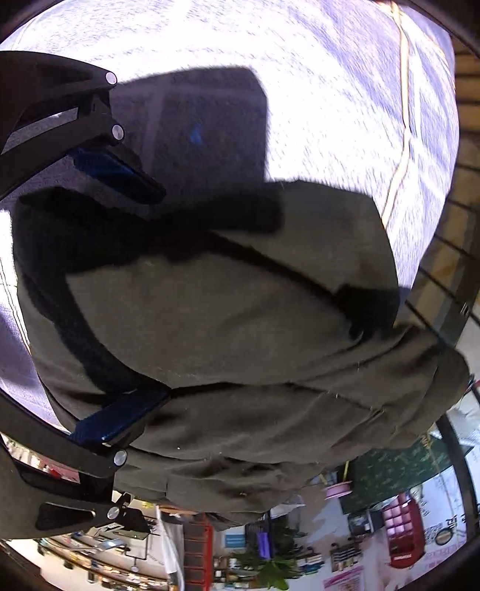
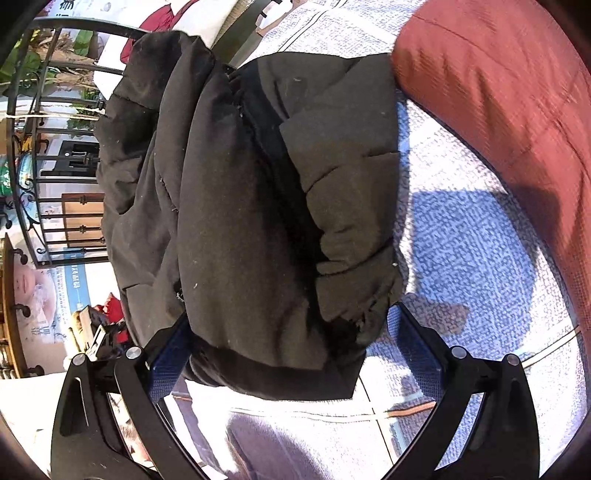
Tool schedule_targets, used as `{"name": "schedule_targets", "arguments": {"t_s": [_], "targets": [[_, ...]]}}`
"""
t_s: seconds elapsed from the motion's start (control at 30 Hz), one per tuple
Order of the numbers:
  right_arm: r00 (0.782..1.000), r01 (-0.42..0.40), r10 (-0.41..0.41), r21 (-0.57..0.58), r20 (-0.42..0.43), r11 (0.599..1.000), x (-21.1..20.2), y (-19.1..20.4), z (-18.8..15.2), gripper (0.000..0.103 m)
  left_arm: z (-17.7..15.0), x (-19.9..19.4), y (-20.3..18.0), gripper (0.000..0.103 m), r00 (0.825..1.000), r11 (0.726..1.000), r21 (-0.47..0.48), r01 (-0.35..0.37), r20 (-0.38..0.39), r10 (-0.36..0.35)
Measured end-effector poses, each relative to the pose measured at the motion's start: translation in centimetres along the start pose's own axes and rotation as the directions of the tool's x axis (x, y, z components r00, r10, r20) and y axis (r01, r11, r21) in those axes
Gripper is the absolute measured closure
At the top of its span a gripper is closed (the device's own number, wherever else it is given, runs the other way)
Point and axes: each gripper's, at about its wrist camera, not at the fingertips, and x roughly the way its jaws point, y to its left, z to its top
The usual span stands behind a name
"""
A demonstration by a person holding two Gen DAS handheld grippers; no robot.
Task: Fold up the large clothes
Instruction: 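Grasp the folded jacket bundle with both grippers and lift it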
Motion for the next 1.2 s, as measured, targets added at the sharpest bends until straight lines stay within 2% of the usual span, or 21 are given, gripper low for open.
{"name": "schedule_targets", "arguments": {"t_s": [0.13, 0.23, 0.33, 0.37, 0.53, 0.67, 0.87, 0.97, 1.03, 1.07, 1.1, 1.2], "targets": [[0.998, -0.056, 0.056, 0.008, 0.01, 0.998, -1.8, -1.0, -0.2, 0.005, 1.3, 0.7, -0.2, 0.005, 0.999, 1.0, 0.024, -0.005, -0.038, 0.006], [0.994, -0.096, 0.094, 0.04, 0.059, 0.995, -3.8, -2.5, 0.1, 0.005, 2.4, 1.2, -0.8, 0.005, 0.999, 1.0, 0.028, -0.007, -0.045, 0.009], [0.994, -0.084, 0.08, 0.059, 0.069, 0.995, -4.1, -3.8, 0.9, 0.005, 3.1, 2.3, -1.8, 0.005, 0.999, 1.0, 0.024, -0.016, -0.048, 0.017], [0.995, -0.076, 0.072, 0.061, 0.074, 0.995, -3.9, -4.1, 1.1, 0.005, 3.1, 2.5, -1.8, 0.005, 0.999, 1.0, 0.018, -0.016, -0.049, 0.017], [0.986, -0.162, 0.159, 0.087, 0.038, 0.983, -0.8, -4.3, 2.8, 0.005, 2.5, 2.6, -1.6, 0.005, 0.999, 1.0, 0.005, -0.018, -0.046, 0.018], [0.977, -0.21, 0.208, 0.08, 0.039, 0.974, 1.1, -2.7, 3.7, 0.005, 2.3, 2.2, -1.0, 0.005, 0.999, 1.0, 0.007, -0.017, -0.049, 0.017], [0.989, -0.146, 0.146, 0.042, 0.001, 0.988, 3.1, -1.6, 4.6, 0.004, 2.8, 3.1, -0.9, 0.005, 0.998, 1.0, -0.02, -0.009, -0.055, 0.008], [0.994, -0.113, 0.113, 0.023, -0.001, 0.993, 3.1, -1.3, 4.4, 0.004, 2.9, 3.5, -1.3, 0.005, 0.998, 0.999, -0.005, -0.045, -0.048, 0.044], [0.998, -0.062, 0.062, -0.018, 0.005, 0.998, 3.1, -0.4, 4.0, 0.005, 2.8, 3.5, -2.1, 0.006, 0.995, 0.996, 0.022, -0.092, -0.03, 0.093], [0.999, -0.037, 0.037, -0.028, 0.011, 0.999, 3.2, 0.0, 3.9, 0.005, 2.7, 3.4, -2.6, 0.009, 0.993, 0.993, 0.039, -0.114, -0.017, 0.114], [1.0, 0.008, -0.007, -0.039, 0.024, 0.999, 3.2, 0.5, 3.6, 0.006, 2.6, 3.2, -3.2, 0.017, 0.991, 0.989, 0.06, -0.134, 0.0, 0.134], [0.995, 0.083, -0.08, -0.053, 0.062, 0.995, 2.9, 1.7, 3.1, 0.015, 1.9, 2.4, -4.6, 0.033, 0.981, 0.975, 0.107, -0.195, 0.044, 0.191]]}}
